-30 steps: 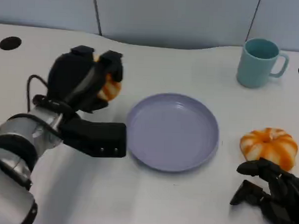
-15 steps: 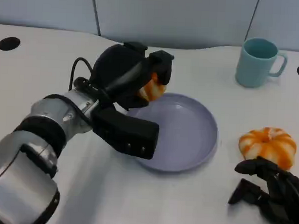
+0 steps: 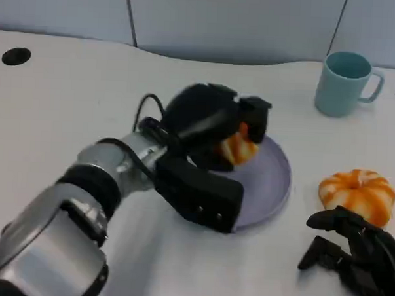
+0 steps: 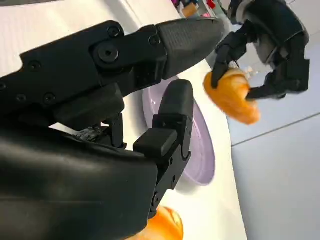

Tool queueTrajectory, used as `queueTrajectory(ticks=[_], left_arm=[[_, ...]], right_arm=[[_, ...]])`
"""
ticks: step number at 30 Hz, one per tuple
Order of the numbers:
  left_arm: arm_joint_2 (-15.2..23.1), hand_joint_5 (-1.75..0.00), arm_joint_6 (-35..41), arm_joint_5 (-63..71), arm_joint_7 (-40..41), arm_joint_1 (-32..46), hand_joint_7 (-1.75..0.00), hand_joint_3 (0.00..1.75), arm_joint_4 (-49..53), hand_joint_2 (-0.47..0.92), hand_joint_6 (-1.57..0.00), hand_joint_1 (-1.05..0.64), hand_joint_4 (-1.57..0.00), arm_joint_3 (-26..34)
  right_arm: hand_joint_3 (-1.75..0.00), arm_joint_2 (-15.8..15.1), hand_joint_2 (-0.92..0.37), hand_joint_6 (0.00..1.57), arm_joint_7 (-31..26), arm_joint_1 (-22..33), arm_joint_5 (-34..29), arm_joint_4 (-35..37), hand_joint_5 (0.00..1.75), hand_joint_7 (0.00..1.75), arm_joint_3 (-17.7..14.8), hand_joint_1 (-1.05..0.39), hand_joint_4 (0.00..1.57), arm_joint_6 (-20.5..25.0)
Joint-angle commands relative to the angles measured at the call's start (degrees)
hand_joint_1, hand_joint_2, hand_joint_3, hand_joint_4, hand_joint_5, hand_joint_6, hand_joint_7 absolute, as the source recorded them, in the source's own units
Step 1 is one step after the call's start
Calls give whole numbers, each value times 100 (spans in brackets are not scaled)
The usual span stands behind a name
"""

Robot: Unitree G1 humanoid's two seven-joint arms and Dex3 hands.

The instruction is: Grasp the bread from the table and place it into the plate.

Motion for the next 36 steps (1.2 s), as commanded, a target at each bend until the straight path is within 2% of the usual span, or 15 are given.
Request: queueTrajectory(ticks=[1,9,10,12,13,14,15,17,18,19,22,24,28,31,36], left_arm=[[-26,-175,11,-65,-183,41,-149,113,31,51,-80,-23,-93,26],[-54,-175,3,-202,-513,83,-135,105,60,50,-81,-23,-92,138],[-67,-175,-3,-277,-704,98,-155,104,84,56,-76,-22,-87,190],[-75,-175,31,-386,-1039,102,-167,103,104,60,-73,-22,-85,255],[-74,-147,57,-433,-1172,100,-127,87,102,64,-77,-21,-81,286],[-73,-134,76,-467,-1273,100,-103,74,97,69,-82,-21,-80,314],[-73,-125,87,-487,-1340,103,-87,63,89,73,-85,-22,-79,339],[-57,-120,121,-495,-1404,107,-79,57,70,75,-87,-22,-79,348],[-45,-113,144,-489,-1428,106,-65,44,64,80,-78,-26,-69,344],[-37,-111,161,-485,-1443,106,-56,31,59,86,-77,-27,-65,340],[-10,-109,194,-496,-1534,93,-47,18,49,91,-76,-29,-62,350],[19,-86,220,-514,-1637,76,-29,12,43,92,-62,-38,-50,363],[73,-47,328,-501,-1776,53,-7,15,10,92,-49,-53,-40,362],[113,-38,301,-510,-1797,61,-3,16,-20,92,-45,-60,-31,377],[239,-36,226,-491,-1761,73,-2,20,-84,92,-44,-64,-28,388]], right_arm=[[-17,-30,-92,67,-62,151,7,-83,141,95,12,-47,63,122],[-17,-19,-92,67,-75,175,16,-124,142,96,23,-47,63,127],[-17,-17,-92,66,-60,169,26,-108,141,96,19,-47,63,122],[-17,-16,-92,66,-44,162,44,-92,141,96,12,-47,62,127],[-17,-20,-92,66,-26,157,48,-79,141,96,11,-47,62,117],[-17,-24,-92,66,-12,153,50,-69,141,96,10,-48,62,109],[-17,-26,-92,66,-2,150,51,-62,141,96,9,-48,62,103],[-17,-21,-92,66,8,144,48,-47,141,96,5,-48,62,78],[-17,-18,-92,66,12,141,47,-37,141,96,2,-48,63,62],[-17,-15,-92,66,15,139,46,-30,142,96,0,-48,63,51],[-17,-26,-92,66,23,130,40,-15,142,97,1,-49,63,55],[-17,-42,-92,66,30,122,34,-5,142,97,3,-48,63,70],[-17,-37,-92,66,-5,123,26,-19,142,98,0,-48,64,75],[-17,-40,-92,65,-12,122,22,-28,141,98,5,-48,63,87],[-16,-36,-92,65,-78,136,28,-78,142,98,2,-48,63,167]])
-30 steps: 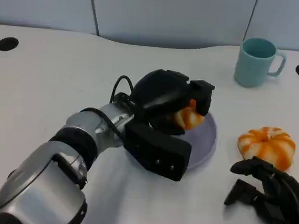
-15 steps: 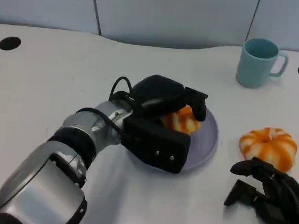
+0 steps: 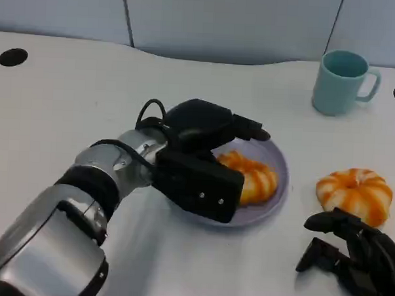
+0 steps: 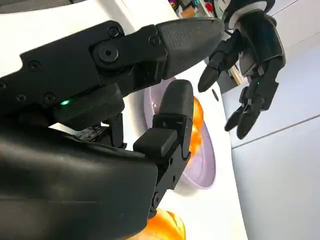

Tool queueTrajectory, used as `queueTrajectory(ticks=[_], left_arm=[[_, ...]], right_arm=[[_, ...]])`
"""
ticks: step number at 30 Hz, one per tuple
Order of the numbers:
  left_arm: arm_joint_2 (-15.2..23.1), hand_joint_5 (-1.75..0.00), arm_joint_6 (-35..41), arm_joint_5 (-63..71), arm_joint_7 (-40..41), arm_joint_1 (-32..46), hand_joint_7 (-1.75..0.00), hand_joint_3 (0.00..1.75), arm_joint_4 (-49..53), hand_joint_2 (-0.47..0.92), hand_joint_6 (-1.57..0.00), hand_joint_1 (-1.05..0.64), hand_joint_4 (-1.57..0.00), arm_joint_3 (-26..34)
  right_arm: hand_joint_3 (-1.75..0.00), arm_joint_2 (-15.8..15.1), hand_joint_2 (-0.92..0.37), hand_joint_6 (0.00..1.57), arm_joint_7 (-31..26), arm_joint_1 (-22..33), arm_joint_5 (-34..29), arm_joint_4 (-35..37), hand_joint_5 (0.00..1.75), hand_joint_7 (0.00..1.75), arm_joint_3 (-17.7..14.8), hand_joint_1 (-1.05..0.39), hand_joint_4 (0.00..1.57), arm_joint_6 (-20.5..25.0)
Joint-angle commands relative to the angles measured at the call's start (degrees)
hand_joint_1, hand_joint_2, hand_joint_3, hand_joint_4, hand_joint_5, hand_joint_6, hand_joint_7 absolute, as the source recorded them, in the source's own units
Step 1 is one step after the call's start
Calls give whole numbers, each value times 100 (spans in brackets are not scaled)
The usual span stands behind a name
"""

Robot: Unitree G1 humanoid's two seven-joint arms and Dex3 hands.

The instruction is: Grasp the bread from the table and place it into the plate.

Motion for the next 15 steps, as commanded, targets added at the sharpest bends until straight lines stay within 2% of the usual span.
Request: queueTrajectory(ticks=[1,7,10,15], left_arm=[[218,-35,-107,-38,-4,64,-2,21,-135,92,-44,-65,-28,29],[305,-36,-273,-165,14,140,-3,22,-195,92,-46,-65,-29,164],[515,-38,-686,-1080,-499,483,-3,26,-370,92,-46,-65,-29,898],[654,-42,-1008,-1982,-1300,919,-3,27,-659,92,-47,-60,-31,1542]], right_arm=[[-15,-55,-92,65,-118,65,9,0,141,98,-26,-47,63,150],[-15,-60,-92,65,-88,40,16,57,141,98,-41,-48,62,107],[-17,-83,-92,65,0,-23,20,172,141,97,-55,-47,62,51],[-17,-82,-92,65,21,-55,-4,240,141,97,-73,-48,63,3]])
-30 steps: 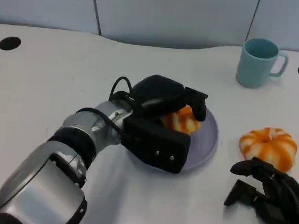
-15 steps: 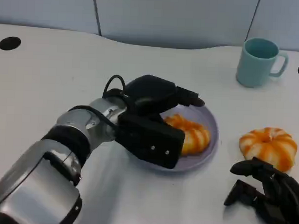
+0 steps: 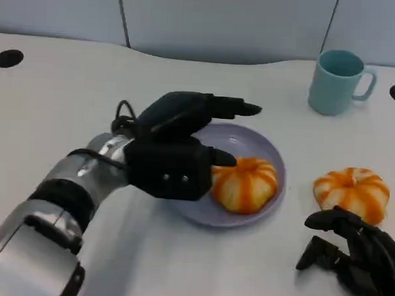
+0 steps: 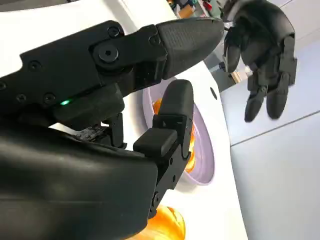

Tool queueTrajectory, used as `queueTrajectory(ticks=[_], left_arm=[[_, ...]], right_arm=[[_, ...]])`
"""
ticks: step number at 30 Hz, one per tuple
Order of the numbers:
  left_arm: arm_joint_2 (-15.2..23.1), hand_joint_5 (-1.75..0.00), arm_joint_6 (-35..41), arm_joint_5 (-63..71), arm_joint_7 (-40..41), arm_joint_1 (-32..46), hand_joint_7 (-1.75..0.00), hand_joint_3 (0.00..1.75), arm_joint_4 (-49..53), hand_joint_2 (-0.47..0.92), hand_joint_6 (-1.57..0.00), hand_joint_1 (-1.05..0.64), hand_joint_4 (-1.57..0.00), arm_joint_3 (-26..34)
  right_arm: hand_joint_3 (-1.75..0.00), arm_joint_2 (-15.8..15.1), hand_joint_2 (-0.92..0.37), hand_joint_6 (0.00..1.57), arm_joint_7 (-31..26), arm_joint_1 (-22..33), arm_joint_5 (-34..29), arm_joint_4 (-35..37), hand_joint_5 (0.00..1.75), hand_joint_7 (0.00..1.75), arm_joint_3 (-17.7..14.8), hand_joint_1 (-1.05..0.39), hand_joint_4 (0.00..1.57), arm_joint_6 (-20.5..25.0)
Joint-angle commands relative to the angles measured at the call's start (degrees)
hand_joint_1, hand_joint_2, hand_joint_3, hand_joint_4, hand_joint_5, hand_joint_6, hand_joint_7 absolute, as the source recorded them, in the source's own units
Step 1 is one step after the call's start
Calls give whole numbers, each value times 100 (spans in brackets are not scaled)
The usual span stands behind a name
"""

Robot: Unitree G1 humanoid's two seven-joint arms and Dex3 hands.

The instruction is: Grasp the bread from the table and place it into the plate.

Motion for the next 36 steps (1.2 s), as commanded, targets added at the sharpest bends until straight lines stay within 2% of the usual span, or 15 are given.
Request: queueTrajectory(ticks=[1,5,9,14,18,20,23,24,26,27,32,36], left_arm=[[234,-43,-193,-856,-821,441,-3,27,-305,92,-47,-60,-31,584],[259,-45,-116,-1162,-1262,624,-2,26,-533,92,-46,-59,-32,799],[288,-46,-61,-2156,-2023,1303,-2,22,-1023,92,-47,-56,-30,1375],[264,-47,269,-2713,-2477,1815,-1,23,-1641,92,-46,-58,-31,1682],[72,-54,734,-3473,-2644,2832,-4,25,-2683,92,-52,-55,-46,2043],[8,-56,926,-3596,-2622,3067,-5,24,-3007,92,-56,-52,-52,2108],[-11,-57,1126,-3601,-2628,3181,-5,24,-3261,92,-57,-51,-54,2137],[-240,-57,1299,-3988,-2596,3486,-5,24,-3531,92,-57,-51,-54,2284],[-578,-80,1667,-4571,-2529,3978,-11,26,-4044,92,-72,-48,-65,2492],[-694,-85,1900,-4815,-2507,4199,-12,27,-4332,92,-76,-48,-67,2558],[-920,-94,2735,-5239,-2400,4765,-15,28,-5287,92,-84,-43,-72,2687],[-1170,-111,3408,-5578,-2087,5348,-22,20,-6129,92,-90,-41,-71,2791]], right_arm=[[-17,-73,-92,65,-43,46,-20,110,141,97,-33,-48,63,-2],[-17,-75,-92,65,-44,39,-36,111,142,97,-33,-48,63,-2],[-16,-77,-92,66,-61,32,-27,116,142,97,-45,-48,63,32],[-16,-75,-92,65,-36,46,-24,106,141,97,-50,-47,63,32],[-16,-44,-92,66,-70,112,-33,18,141,98,-25,-48,63,51],[-16,-39,-92,66,-78,122,-18,1,141,98,-26,-47,64,83],[-15,-39,-92,66,-82,128,-15,-11,141,97,-24,-47,64,93],[-15,-39,-92,66,-44,136,-30,22,141,97,-20,-47,64,9],[-18,-42,-92,66,-6,150,-57,66,139,96,-13,-48,63,-102],[-18,-44,-92,66,-16,158,-55,62,139,95,-12,-48,63,-78],[-17,-39,-92,66,1,167,-60,100,138,95,1,-48,64,-127],[-19,-20,-92,67,22,156,-23,122,139,95,3,-45,64,-98]])
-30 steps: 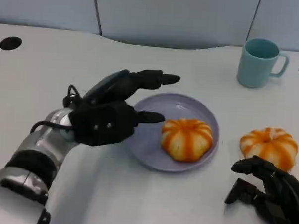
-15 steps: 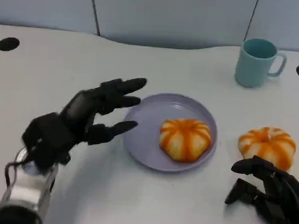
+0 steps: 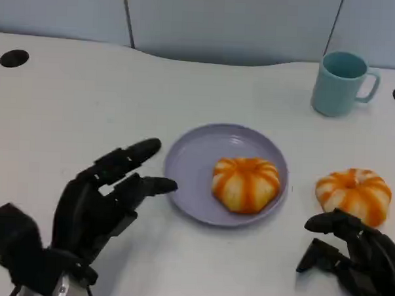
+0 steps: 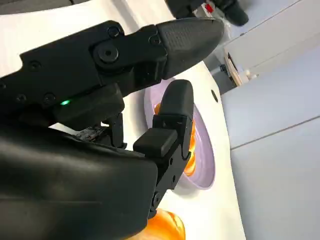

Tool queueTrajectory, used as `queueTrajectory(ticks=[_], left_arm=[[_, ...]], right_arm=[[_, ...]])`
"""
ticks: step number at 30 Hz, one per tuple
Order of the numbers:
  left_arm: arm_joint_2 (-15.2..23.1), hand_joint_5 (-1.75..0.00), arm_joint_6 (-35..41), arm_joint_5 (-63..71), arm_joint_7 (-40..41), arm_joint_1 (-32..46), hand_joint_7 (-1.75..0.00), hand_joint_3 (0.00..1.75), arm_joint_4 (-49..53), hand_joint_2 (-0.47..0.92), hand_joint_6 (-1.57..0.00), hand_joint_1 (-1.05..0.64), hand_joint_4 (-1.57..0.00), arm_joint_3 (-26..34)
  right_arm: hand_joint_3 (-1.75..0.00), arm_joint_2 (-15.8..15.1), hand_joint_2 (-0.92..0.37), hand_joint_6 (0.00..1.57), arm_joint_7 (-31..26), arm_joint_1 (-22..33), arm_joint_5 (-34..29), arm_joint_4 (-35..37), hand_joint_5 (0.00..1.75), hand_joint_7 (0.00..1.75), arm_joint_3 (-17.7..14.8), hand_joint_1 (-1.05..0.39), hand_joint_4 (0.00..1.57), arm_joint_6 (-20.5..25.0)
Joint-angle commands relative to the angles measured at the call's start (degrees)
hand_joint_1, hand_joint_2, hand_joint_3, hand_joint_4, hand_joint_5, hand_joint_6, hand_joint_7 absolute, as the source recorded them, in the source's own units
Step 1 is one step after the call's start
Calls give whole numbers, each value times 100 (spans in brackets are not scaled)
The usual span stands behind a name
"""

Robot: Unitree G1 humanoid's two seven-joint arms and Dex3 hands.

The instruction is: Grasp the bread from the table and place it into the plate.

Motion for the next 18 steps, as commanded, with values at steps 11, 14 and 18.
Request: queueTrajectory(ticks=[11,14,18], left_arm=[[-281,-146,624,-140,609,1103,-95,26,-1109,92,-74,-33,-71,365],[-271,-149,550,-74,556,1119,-103,28,-962,92,-72,-32,-69,412],[-261,-153,571,-26,573,1127,-107,28,-885,92,-74,-31,-70,454]], right_arm=[[-18,-76,-92,66,36,-37,-20,266,138,95,-38,-47,64,-38],[-17,-87,-92,66,-18,-88,-61,340,138,94,-34,-48,64,-80],[-17,-100,-92,67,-50,-124,-96,387,139,94,-27,-49,64,-119]])
